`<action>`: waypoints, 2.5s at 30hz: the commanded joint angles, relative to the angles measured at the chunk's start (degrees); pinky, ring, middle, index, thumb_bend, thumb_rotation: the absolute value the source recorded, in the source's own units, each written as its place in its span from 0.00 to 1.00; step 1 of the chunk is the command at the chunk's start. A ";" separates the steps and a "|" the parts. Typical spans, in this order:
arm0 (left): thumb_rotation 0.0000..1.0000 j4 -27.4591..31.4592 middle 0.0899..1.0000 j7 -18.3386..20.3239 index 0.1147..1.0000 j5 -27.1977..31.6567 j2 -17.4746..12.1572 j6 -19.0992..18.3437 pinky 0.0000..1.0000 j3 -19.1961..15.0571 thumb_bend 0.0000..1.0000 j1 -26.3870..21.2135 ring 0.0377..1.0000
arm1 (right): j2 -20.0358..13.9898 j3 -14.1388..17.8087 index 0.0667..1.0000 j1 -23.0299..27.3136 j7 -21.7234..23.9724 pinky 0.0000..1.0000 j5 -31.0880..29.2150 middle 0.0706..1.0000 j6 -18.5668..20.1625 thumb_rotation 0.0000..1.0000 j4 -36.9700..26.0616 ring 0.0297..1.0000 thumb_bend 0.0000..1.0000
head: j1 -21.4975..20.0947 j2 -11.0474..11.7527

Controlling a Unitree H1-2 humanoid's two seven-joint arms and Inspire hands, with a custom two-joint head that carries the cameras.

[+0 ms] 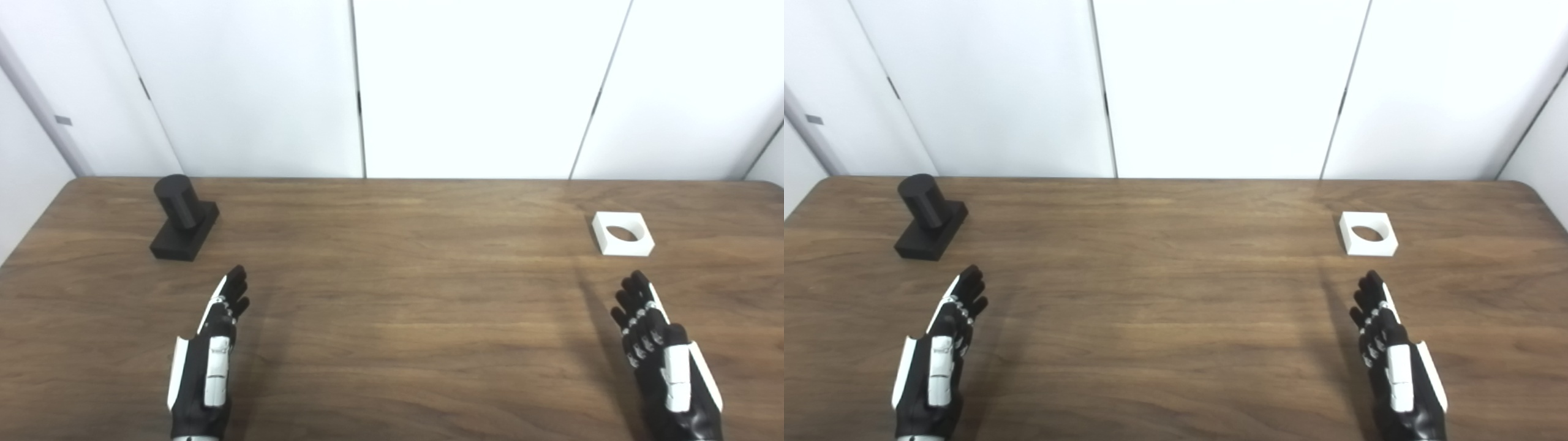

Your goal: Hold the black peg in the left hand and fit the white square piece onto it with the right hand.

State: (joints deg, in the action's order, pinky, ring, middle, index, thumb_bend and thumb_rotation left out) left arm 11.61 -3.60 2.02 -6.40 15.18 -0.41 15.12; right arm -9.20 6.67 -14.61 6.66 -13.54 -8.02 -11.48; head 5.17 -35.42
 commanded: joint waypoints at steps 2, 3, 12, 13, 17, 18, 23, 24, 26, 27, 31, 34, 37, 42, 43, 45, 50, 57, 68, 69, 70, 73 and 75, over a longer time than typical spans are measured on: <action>0.97 1.22 0.94 -0.78 0.91 -0.56 3.74 -0.31 0.94 0.56 0.68 0.31 0.96 | -0.79 0.90 1.00 -0.77 1.15 1.00 -1.06 1.00 -2.32 1.00 2.38 1.00 0.63 | 2.54 0.66; 0.97 1.26 0.94 -0.92 0.91 -0.65 3.94 -0.57 0.94 0.86 0.68 0.42 0.96 | -0.97 1.07 1.00 -0.77 1.23 1.00 -1.26 1.00 -2.41 1.00 2.59 1.00 0.63 | 4.35 1.27; 0.97 0.47 0.97 -1.70 0.93 -2.07 4.65 -0.79 0.96 3.57 0.60 0.87 0.98 | -2.50 1.82 1.00 -1.18 2.80 1.00 -3.15 1.00 -1.48 1.00 2.90 1.00 0.66 | 10.82 4.03; 0.98 0.33 0.97 -1.77 0.94 -2.33 4.60 -0.69 0.96 3.80 0.60 0.90 0.98 | -2.52 1.82 1.00 -1.23 2.67 1.00 -3.08 1.00 -1.12 1.00 2.66 1.00 0.67 | 10.94 4.15; 1.00 -0.09 0.98 -2.43 0.94 -3.41 5.05 -0.50 0.95 4.37 0.60 1.11 0.98 | -2.76 1.85 1.00 -1.02 2.88 1.00 -2.53 1.00 -2.00 1.00 3.49 1.00 0.72 | 12.28 5.67; 1.00 -0.43 0.98 -2.60 0.94 -3.74 5.16 -0.17 0.94 4.52 0.60 1.10 0.98 | -2.83 1.87 1.00 -0.88 3.10 1.00 -2.52 1.00 -2.57 1.00 4.07 1.00 0.73 | 12.81 6.23; 1.00 -1.75 0.98 -3.27 0.94 -3.80 5.30 0.35 0.94 5.25 0.60 0.98 0.98 | -2.87 2.16 1.00 -0.28 4.14 1.00 -3.54 1.00 -4.20 1.00 6.35 1.00 0.76 | 13.82 7.40; 1.00 -2.11 0.98 -3.19 0.94 -3.58 5.24 0.58 0.94 5.37 0.60 0.97 0.98 | -2.72 2.43 1.00 -0.11 4.35 1.00 -4.10 1.00 -4.55 1.00 7.01 1.00 0.77 | 14.01 7.76; 0.99 -2.77 0.99 -3.08 0.95 -3.26 5.19 1.24 0.94 5.51 0.60 0.90 0.99 | -2.42 2.90 1.00 0.11 4.63 1.00 -4.82 1.00 -5.04 0.99 7.92 1.00 0.76 | 14.06 7.97; 0.99 -3.14 0.99 -3.06 0.95 -3.18 5.20 1.66 0.95 5.54 0.58 0.84 0.99 | -2.29 3.08 1.00 0.19 4.73 1.00 -4.97 1.00 -5.27 0.98 8.27 1.00 0.76 | 14.14 8.31; 0.98 -3.99 1.00 -3.28 0.96 -3.58 5.31 2.53 0.96 5.59 0.56 0.85 1.00 | -2.01 3.52 1.00 0.53 5.26 1.00 -5.33 1.00 -6.14 0.97 9.56 1.00 0.76 | 14.12 8.71; 0.97 -3.94 1.00 -3.29 0.96 -3.47 5.41 2.06 0.96 5.62 0.56 0.95 1.00 | -1.90 3.65 1.00 0.74 5.66 1.00 -5.73 1.00 -6.66 0.97 10.17 1.00 0.74 | 13.86 9.04; 0.97 -4.37 1.00 -3.47 0.96 -3.95 5.49 2.10 0.96 5.69 0.55 0.86 1.00 | -1.96 3.68 1.00 1.09 6.25 1.00 -6.25 1.00 -7.73 0.97 11.45 1.00 0.73 | 14.12 9.39; 0.99 -3.78 1.00 -4.48 0.97 -7.23 5.31 -1.06 1.00 5.65 0.60 0.90 1.00 | -2.10 3.93 1.00 1.69 6.48 1.00 -6.39 1.00 -8.73 0.98 13.08 1.00 0.73 | 14.70 9.83; 0.96 -3.57 1.00 -4.61 0.96 -7.44 5.34 -1.64 1.00 5.58 0.60 0.92 1.00 | -2.11 4.01 1.00 1.74 6.47 1.00 -6.49 1.00 -8.70 0.98 13.17 1.00 0.73 | 14.70 9.83; 0.77 -2.58 0.99 -6.43 0.95 -9.12 6.40 -3.41 0.97 4.91 0.51 1.15 0.99 | -1.96 4.22 1.00 1.72 6.11 1.00 -6.65 1.00 -8.19 0.99 13.09 1.00 0.73 | 14.94 9.91; 0.21 1.19 0.91 -12.23 0.89 -17.71 7.42 -7.62 0.85 4.55 0.55 1.15 0.90 | -1.86 4.27 1.00 1.67 6.21 1.00 -6.90 1.00 -8.30 0.98 13.28 1.00 0.72 | 15.66 10.30; 0.27 12.72 0.89 -11.70 0.88 -27.31 5.27 -27.57 0.83 3.16 0.66 -2.71 0.88 | -1.65 3.83 1.00 1.50 5.86 1.00 -6.03 1.00 -7.48 0.98 12.56 1.00 0.73 | 15.17 10.07; 0.45 10.32 0.94 -8.85 0.90 -38.51 -4.94 -39.28 0.86 -1.14 0.82 -12.48 0.94 | -0.53 3.65 1.00 1.78 5.29 1.00 -5.04 1.00 -7.56 0.97 12.63 1.00 0.73 | 13.82 10.11; 0.46 8.65 0.93 -9.20 0.89 -40.05 -6.20 -39.29 0.83 -1.37 0.83 -13.72 0.92 | -0.45 3.62 1.00 1.80 5.27 1.00 -5.04 1.00 -7.41 0.96 12.55 1.00 0.73 | 13.79 10.03; 0.48 7.04 0.92 -9.62 0.88 -41.37 -7.29 -39.22 0.81 -1.57 0.85 -14.92 0.91 | -0.36 3.58 1.00 1.79 5.22 1.00 -4.90 1.00 -7.32 0.97 12.51 1.00 0.73 | 13.72 10.06; 0.52 2.97 0.91 -9.93 0.86 -44.57 -10.03 -39.63 0.79 -1.76 0.88 -18.32 0.91 | -0.12 3.52 1.00 1.97 5.51 1.00 -4.93 1.00 -8.30 0.97 13.07 1.00 0.73 | 13.60 10.02; 0.53 0.42 0.92 -9.94 0.86 -45.31 -11.55 -39.41 0.80 -2.09 0.88 -20.47 0.92 | 0.15 3.42 1.00 1.95 5.40 1.00 -4.59 1.00 -8.66 0.97 13.00 1.00 0.73 | 13.42 9.99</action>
State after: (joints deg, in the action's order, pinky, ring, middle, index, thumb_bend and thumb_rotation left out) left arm 12.18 -12.55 -41.35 -16.67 -24.61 -2.10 -2.42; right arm -12.59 11.80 -10.51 12.19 -17.79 -15.85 -3.80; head 18.55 -25.40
